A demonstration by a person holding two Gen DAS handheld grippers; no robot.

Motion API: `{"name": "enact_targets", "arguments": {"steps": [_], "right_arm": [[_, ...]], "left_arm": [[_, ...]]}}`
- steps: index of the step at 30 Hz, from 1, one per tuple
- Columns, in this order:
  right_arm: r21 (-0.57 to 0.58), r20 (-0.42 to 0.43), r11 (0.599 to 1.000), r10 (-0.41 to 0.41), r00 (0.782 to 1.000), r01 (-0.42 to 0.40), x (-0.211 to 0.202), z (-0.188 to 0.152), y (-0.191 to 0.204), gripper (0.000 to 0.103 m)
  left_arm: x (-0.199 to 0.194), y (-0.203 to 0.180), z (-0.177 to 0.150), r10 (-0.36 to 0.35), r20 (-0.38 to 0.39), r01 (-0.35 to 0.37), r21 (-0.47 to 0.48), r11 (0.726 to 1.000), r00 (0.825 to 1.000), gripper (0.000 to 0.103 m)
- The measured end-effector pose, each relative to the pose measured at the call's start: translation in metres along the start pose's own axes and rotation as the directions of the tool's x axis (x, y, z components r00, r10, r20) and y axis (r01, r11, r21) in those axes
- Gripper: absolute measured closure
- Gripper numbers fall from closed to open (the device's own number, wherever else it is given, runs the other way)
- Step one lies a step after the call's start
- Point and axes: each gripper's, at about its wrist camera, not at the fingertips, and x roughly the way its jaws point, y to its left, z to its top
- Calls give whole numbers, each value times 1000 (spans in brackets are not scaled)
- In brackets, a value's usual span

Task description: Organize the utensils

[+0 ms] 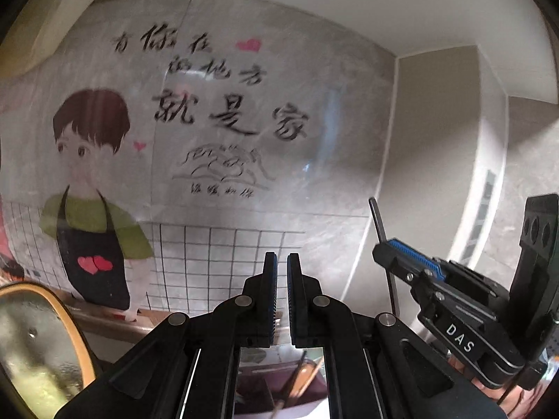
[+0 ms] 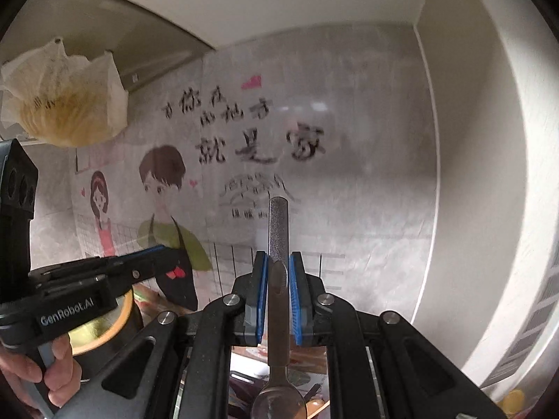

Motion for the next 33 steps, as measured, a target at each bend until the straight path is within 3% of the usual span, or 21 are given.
{"name": "enact_targets", "arguments": {"steps": [7,9,12,16,18,21,22,24,28,30,33], "right_arm": [[49,-108,999,24,994,-19,44,-48,-18,92],[56,-130,998,32,991,-25,47,-58,-24,92],[62,-176,998,33,984,-23,44,-72,-32,92],[64,-273,998,22,962,-5,36,-100,-41,92],[75,-327,997,15,945,10,28,-119,-47,92],[90,-394,995,-11,919,50,16,-146,-56,92],[104,-417,993,-13,909,61,13,-155,-60,92],[123,-452,989,-20,892,84,7,-170,-64,93],[141,-503,983,-35,864,122,-8,-200,-69,92],[147,-518,980,-41,855,137,-13,-210,-71,92],[160,-533,977,-34,845,140,-22,-221,-74,92]], "left_arm": [[38,24,-46,-22,-148,12,-67,998,989,98],[39,34,-65,-78,-198,57,-107,993,977,98],[37,35,-90,-108,-276,89,-82,993,955,96],[47,15,-133,-161,-433,185,13,983,887,94],[54,1,-155,-163,-493,221,63,973,855,82],[66,-25,-191,-191,-590,326,130,937,785,67],[71,-37,-205,-198,-627,373,161,914,754,66],[84,-55,-225,-194,-677,426,194,884,710,65],[117,-77,-253,-195,-764,476,162,865,615,65],[130,-83,-262,-166,-784,461,167,871,598,65],[147,-92,-278,-105,-822,464,206,861,559,65]]}}
